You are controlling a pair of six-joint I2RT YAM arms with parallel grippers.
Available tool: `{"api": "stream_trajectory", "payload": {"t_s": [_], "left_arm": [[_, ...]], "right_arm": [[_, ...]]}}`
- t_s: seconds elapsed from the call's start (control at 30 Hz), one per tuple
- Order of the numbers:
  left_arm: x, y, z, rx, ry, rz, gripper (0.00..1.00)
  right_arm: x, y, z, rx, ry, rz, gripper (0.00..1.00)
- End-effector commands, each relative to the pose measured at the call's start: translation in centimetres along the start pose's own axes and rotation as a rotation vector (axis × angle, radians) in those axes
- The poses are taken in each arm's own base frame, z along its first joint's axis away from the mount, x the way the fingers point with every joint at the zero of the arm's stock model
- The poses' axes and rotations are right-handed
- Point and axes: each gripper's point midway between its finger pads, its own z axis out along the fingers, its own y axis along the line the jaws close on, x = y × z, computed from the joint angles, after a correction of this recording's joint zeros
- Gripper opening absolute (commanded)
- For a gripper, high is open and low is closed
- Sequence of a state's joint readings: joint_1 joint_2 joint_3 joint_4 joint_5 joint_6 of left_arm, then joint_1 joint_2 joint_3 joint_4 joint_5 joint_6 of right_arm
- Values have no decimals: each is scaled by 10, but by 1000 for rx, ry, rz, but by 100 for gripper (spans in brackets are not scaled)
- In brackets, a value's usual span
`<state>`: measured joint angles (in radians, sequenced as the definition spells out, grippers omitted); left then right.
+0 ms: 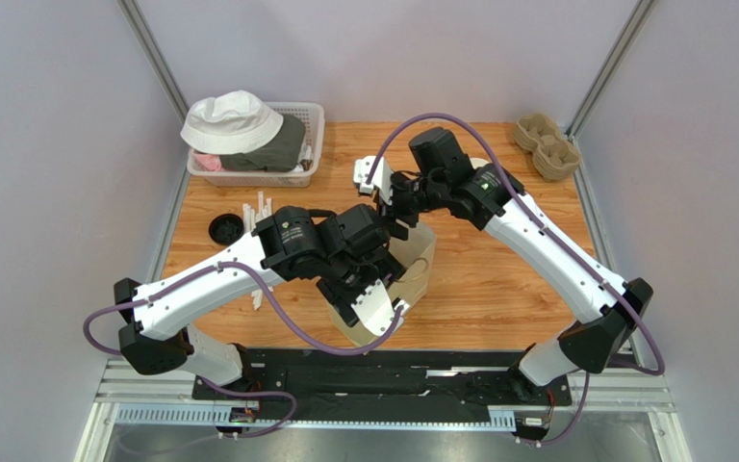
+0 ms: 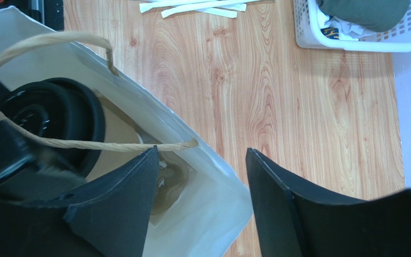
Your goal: Pack the takeout coffee
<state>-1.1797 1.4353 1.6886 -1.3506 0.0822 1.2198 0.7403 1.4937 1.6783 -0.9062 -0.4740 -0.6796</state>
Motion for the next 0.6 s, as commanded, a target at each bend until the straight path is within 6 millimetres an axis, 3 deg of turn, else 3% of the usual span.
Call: {"api": "stream_trajectory", "payload": {"t_s": [0.0,0.13,0.27,0.57], "left_arm": [[-3,-15,-3,42,-23,19,21],[1,-23,0,54,-10,10,20],[5,-28,-2,42,-1,3,20],[13,-36,-8,16,20,-14,20]], "right_arm": [[-28,-15,7,38,-92,-76,62],[-24,-25,5,98,-65,-10,38],[-16,-25,-3,133,-28,74,0],[8,-7,-26,146,35,209,0]]}}
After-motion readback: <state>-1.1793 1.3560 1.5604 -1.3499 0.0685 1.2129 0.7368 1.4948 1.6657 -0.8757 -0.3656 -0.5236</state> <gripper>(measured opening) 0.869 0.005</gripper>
